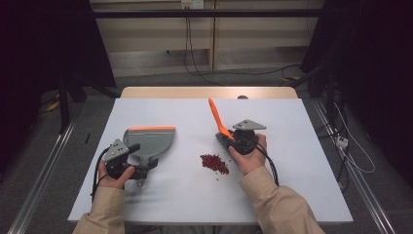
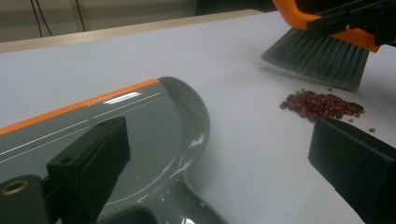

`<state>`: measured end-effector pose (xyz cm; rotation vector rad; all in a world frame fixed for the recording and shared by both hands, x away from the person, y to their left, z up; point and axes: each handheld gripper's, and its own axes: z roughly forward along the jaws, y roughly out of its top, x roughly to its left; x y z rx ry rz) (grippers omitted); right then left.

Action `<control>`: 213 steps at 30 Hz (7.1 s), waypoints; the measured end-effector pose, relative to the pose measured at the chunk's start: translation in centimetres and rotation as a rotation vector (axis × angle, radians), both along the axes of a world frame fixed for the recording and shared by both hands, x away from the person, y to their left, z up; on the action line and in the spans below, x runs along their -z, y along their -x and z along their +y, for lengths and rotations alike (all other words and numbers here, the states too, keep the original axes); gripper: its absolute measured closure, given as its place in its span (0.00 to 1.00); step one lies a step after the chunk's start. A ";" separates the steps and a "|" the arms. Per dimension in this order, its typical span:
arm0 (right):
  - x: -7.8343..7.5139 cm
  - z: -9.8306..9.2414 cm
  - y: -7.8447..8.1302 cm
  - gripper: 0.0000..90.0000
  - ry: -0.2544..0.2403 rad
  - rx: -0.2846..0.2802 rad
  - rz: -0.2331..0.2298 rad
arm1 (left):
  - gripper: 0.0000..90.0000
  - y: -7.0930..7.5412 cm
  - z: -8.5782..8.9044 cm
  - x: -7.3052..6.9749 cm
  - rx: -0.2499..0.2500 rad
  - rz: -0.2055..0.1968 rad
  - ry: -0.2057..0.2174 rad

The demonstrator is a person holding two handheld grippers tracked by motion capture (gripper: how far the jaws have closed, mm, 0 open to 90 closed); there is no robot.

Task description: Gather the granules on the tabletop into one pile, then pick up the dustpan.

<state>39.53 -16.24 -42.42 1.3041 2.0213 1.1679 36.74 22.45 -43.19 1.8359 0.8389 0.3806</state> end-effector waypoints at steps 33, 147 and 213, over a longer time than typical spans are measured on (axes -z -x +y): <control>0.1 4.8 3.4 0.79 -0.171 -0.219 0.000 | 0.06 0.1 -0.1 0.0 0.003 0.002 -0.003; -0.6 -2.5 1.0 0.79 -0.067 -0.037 -0.005 | 0.70 2.5 1.0 -1.8 0.216 0.260 -0.299; 1.2 1.9 3.9 0.80 0.127 -0.102 -0.067 | 0.69 3.9 -3.2 -0.5 0.437 0.300 -0.381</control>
